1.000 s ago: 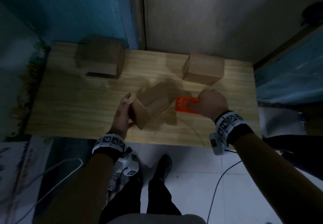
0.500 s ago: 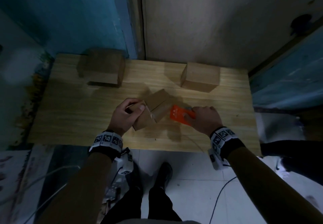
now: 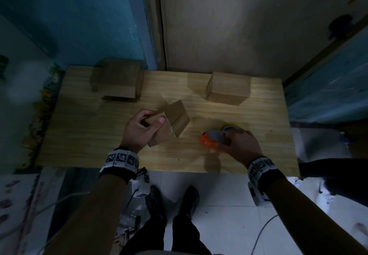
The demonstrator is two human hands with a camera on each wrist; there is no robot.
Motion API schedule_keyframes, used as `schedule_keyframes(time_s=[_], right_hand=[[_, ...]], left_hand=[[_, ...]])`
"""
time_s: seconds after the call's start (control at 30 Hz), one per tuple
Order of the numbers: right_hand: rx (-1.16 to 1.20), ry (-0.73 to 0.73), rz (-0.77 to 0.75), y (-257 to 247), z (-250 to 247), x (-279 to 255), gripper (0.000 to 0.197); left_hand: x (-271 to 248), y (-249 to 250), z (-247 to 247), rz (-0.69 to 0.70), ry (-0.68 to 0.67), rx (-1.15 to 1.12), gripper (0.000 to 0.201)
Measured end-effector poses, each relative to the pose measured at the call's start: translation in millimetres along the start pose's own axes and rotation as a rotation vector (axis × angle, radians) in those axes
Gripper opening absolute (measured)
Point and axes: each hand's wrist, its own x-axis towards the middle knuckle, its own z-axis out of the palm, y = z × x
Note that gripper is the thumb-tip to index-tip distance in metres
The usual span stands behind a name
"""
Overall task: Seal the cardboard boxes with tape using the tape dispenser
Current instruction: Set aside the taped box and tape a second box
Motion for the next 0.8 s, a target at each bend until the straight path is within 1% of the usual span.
schedule_keyframes(time_s=[0.03, 0.07, 0.1, 0.13, 0.17, 0.2, 0.23, 0.27, 0.33, 0.37, 0.4, 0.47, 0.5, 0.57, 0.6, 0.63, 0.67, 0.73, 0.77, 0.8], right_hand=[[0.061, 0.076, -0.005, -5.0, -4.3, 1.6, 0.069], [0.134, 0.167, -0.011, -12.4, -8.8, 3.2, 0.065], [0.245, 0.243, -0.013, -22.5, -13.0, 4.6, 0.058], [0.404, 0.279, -0.016, -36.3, -19.8, 5.6, 0.052], [0.594, 0.262, -0.02, -52.4, -24.1, 7.7, 0.047], [0.794, 0.196, -0.031, -70.4, -28.1, 9.0, 0.045], [0.952, 0.117, -0.044, -87.4, -28.9, 10.9, 0.05], [1.024, 0.072, -0.067, -102.0, -28.2, 11.8, 0.058], [1.026, 0.057, -0.079, -121.1, -16.8, 14.9, 0.074], [1.044, 0.059, -0.061, -126.0, -13.3, 15.9, 0.073], [1.093, 0.072, -0.041, -127.0, -8.0, 18.1, 0.067], [1.199, 0.126, -0.017, -123.7, -2.1, 20.1, 0.05], [1.244, 0.15, 0.0, -120.2, -1.1, 19.9, 0.041], [1.375, 0.137, 0.075, -114.4, -3.9, 16.5, 0.026], [1.469, 0.109, 0.133, -111.5, -5.0, 13.3, 0.026], [1.562, 0.062, 0.192, -106.4, -3.1, 12.2, 0.03], [1.643, 0.016, 0.234, -101.6, -3.4, 10.9, 0.034], [1.669, -0.058, 0.266, -96.8, -3.5, 7.9, 0.043], [1.662, -0.078, 0.267, -96.1, -2.2, 8.0, 0.046], [1.694, -0.089, 0.275, -95.6, -1.2, 8.7, 0.048]], left_hand=[[0.4, 1.9, 1.1, 0.0, -0.001, 0.02, 0.033], [1.2, 2.6, 2.5, 0.001, -0.001, 0.041, 0.037], [1.8, 3.4, 4.4, 0.008, -0.004, 0.055, 0.041], [2.6, 4.2, 6.8, 0.017, -0.009, 0.062, 0.046], [2.9, 6.8, 9.5, 0.028, -0.017, 0.072, 0.051], [3.1, 10.0, 12.7, 0.042, -0.023, 0.092, 0.055], [2.8, 14.3, 15.4, 0.061, -0.025, 0.128, 0.056], [2.5, 18.3, 17.9, 0.084, -0.022, 0.181, 0.056], [0.7, 27.0, 20.3, 0.116, -0.003, 0.322, 0.054], [-1.1, 31.5, 19.6, 0.126, 0.01, 0.386, 0.054], [-2.5, 33.5, 18.2, 0.14, 0.021, 0.435, 0.054], [-7.2, 40.0, 12.7, 0.173, 0.025, 0.465, 0.056], [-9.0, 43.5, 9.1, 0.175, 0.006, 0.43, 0.053], [-9.9, 47.2, 1.5, 0.123, -0.054, 0.219, 0.042], [-8.5, 46.6, -2.4, 0.086, -0.07, 0.08, 0.036], [-7.1, 45.0, -5.9, 0.06, -0.066, -0.028, 0.033], [-6.0, 44.0, -8.8, 0.062, -0.044, -0.073, 0.031], [-4.8, 41.2, -12.6, 0.09, 0.026, -0.025, 0.029], [-4.7, 38.6, -13.5, 0.074, 0.048, 0.029, 0.031], [-3.4, 33.1, -13.4, 0.023, 0.053, 0.075, 0.037]])
